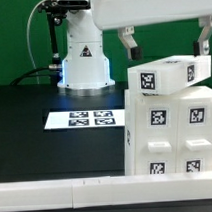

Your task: Assemble cabinet

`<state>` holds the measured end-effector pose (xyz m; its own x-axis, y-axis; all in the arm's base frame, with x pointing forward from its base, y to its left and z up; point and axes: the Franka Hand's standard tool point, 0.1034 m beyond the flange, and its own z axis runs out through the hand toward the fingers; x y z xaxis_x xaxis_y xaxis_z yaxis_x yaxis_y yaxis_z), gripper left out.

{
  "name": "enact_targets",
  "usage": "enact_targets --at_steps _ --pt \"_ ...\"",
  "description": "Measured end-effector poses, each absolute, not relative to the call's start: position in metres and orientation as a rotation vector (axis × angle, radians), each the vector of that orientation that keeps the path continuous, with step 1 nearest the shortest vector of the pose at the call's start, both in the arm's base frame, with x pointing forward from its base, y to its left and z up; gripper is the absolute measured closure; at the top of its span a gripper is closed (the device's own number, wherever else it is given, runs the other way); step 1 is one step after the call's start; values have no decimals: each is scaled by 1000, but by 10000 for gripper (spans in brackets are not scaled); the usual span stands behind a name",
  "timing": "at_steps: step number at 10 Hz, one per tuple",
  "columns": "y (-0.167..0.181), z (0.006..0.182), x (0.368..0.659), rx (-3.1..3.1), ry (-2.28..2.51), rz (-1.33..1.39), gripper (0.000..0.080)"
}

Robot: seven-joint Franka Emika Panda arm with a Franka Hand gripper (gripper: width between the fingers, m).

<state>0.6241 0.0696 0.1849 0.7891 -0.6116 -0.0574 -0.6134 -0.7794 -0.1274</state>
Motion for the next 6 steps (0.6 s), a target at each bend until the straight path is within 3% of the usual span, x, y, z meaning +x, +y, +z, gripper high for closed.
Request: enact_targets --at_steps 6 --pt "82 171 628 -2831 1085 181 4"
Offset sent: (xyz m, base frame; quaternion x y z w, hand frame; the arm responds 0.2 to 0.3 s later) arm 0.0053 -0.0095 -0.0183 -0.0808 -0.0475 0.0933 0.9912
